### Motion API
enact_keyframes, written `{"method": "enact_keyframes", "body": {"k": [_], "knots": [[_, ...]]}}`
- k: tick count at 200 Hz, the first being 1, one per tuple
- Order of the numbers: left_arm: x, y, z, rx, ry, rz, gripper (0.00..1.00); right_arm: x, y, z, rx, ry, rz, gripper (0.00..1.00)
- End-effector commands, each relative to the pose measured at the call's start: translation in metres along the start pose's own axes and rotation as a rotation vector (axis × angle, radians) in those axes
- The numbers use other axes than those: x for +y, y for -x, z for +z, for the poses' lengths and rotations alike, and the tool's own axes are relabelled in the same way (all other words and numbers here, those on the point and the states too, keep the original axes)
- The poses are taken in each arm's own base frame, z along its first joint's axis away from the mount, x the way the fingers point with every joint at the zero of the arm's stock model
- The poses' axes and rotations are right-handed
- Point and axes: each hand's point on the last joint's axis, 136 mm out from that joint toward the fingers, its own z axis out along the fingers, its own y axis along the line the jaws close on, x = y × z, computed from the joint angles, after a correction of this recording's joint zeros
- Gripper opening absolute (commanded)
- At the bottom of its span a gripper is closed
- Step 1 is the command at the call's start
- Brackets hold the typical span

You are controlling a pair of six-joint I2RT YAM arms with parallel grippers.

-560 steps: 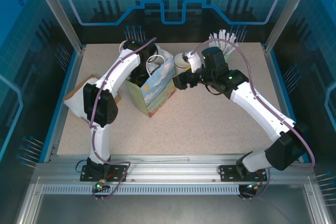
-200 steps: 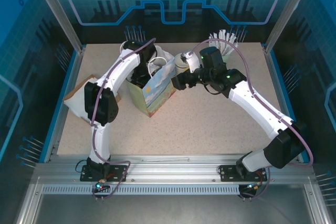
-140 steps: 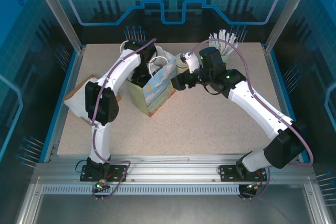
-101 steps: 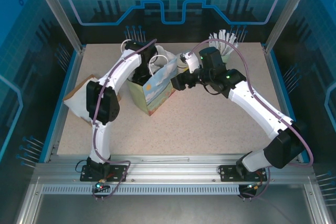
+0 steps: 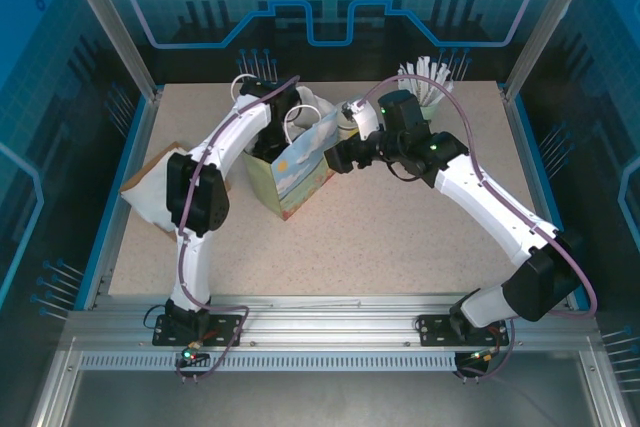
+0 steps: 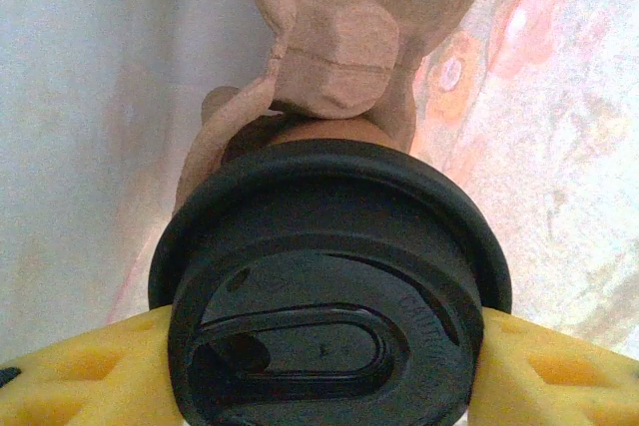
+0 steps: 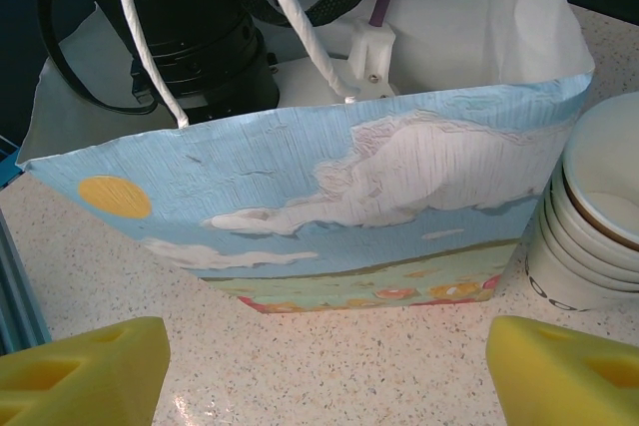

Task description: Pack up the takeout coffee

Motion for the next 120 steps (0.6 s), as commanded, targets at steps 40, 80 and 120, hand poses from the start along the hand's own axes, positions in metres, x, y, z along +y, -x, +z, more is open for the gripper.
{"method": "enact_keyframes", "body": {"k": [40, 80, 120], "knots": [[0.007, 0.013, 0.074, 0.087, 0.035, -0.020, 0.40, 0.008, -0.004, 0.005, 0.024, 0.019, -0.005, 0.84], [0.008, 0.017, 0.068, 0.059, 0.043, -0.023, 0.42, 0.009, -0.005, 0.005, 0.029, 0.018, -0.009, 0.84], [0.008, 0.016, 0.048, 0.022, 0.061, -0.016, 0.46, 0.009, -0.004, 0.003, 0.028, 0.012, -0.015, 0.85]]}}
